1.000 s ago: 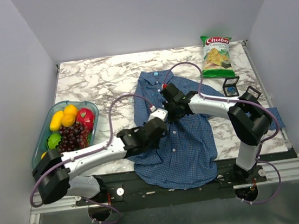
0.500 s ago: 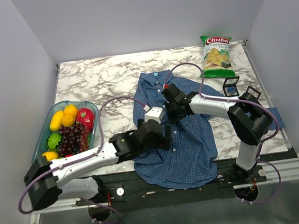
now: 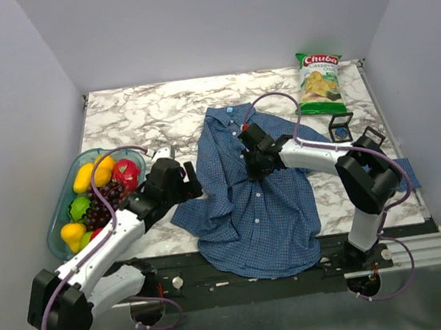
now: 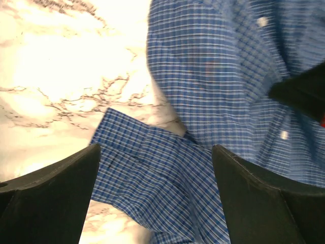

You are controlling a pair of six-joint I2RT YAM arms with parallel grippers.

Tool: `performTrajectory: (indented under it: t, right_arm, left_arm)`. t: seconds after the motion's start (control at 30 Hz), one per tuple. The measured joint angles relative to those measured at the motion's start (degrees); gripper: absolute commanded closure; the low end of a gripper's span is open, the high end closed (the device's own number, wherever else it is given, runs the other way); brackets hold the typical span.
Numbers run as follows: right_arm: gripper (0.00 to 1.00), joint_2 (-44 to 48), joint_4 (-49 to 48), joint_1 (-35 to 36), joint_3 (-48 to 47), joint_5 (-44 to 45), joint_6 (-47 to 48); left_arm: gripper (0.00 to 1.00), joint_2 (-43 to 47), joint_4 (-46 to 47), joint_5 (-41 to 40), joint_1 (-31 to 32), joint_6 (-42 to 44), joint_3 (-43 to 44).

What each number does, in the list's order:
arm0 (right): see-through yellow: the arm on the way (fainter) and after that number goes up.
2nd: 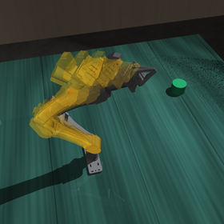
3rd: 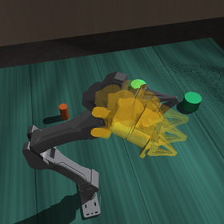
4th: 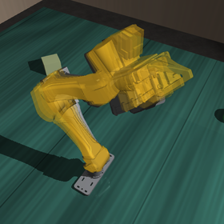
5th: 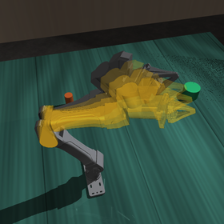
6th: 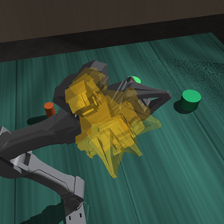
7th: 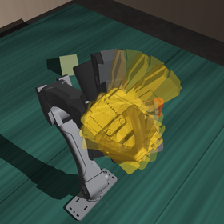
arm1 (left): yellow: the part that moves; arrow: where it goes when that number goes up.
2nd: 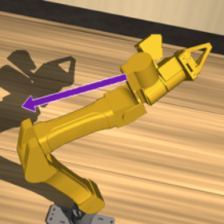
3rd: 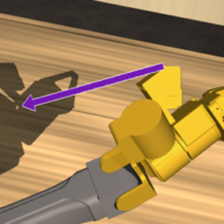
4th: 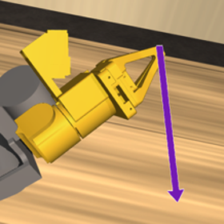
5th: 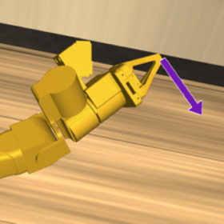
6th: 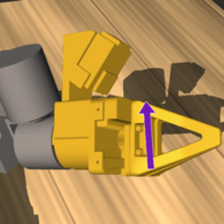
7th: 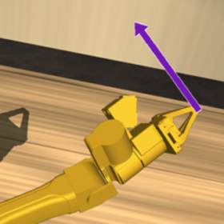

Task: Pin the brooch onto the clothing
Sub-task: Flatten out the clothes at the center of the board.

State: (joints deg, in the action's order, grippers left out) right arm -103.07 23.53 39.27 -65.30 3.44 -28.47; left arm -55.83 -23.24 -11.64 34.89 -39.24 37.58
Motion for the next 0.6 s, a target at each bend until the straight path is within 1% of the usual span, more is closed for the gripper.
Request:
performTrajectory:
  t: [0.1,0.2,0.3,0.33,0.37,0.5,0.6]
  right_arm:
    - [0.99,0.00,0.00,0.00,0.00,-0.15,0.00]
    - [0.99,0.00,-0.04,0.00,0.02,-0.35,0.00]
    - [0.99,0.00,-0.17,-0.02,0.09,-0.55,0.00]
    - [0.99,0.00,-0.28,-0.02,0.17,-0.57,0.00]
    - [0.99,0.00,-0.39,-0.02,0.28,-0.68,0.00]
    - [0.99,0.00,-1.01,-0.02,0.81,-1.01,0.00]
    - [0.99,0.00,-1.25,-0.02,0.98,-1.20,0.00]
  left_arm:
    - [0.04,-5.14,0.04,1.70,-3.39,1.46,0.11]
    - [0.12,-10.19,-0.17,1.97,-5.01,2.82,0.24]
    - [0.24,-13.16,-0.59,1.84,-5.07,4.35,0.57]
    - [0.31,-14.29,-0.94,1.68,-5.07,4.85,1.07]
    - [0.33,-15.26,-1.11,1.51,-5.07,5.31,1.51]
    - [0.34,-19.17,-1.20,1.16,-5.16,6.99,2.80]
    - [0.34,-20.26,-1.25,1.22,-5.16,7.58,2.80]
